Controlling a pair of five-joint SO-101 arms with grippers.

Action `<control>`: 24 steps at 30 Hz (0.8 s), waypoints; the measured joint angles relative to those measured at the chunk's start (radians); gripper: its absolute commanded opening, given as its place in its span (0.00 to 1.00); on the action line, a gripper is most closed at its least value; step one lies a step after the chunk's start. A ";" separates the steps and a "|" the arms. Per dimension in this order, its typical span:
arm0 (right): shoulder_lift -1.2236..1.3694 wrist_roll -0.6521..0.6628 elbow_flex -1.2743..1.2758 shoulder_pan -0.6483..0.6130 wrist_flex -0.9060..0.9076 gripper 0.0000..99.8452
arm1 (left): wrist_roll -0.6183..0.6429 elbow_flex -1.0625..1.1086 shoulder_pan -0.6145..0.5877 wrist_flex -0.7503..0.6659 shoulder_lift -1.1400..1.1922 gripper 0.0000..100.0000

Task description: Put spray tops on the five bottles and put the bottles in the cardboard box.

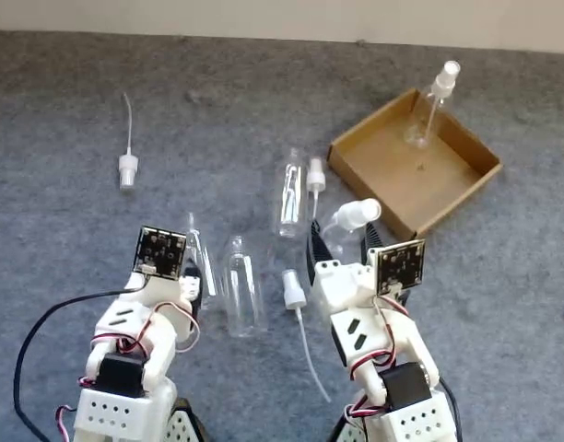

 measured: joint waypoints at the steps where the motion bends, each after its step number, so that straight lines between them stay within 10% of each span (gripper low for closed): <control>1: 0.000 0.000 0.000 0.000 0.006 0.20 | 0.023 0.000 0.000 0.014 0.000 0.01; 24: 0.000 0.118 0.000 0.061 -0.104 0.20 | 0.091 0.000 0.028 0.048 -0.002 0.01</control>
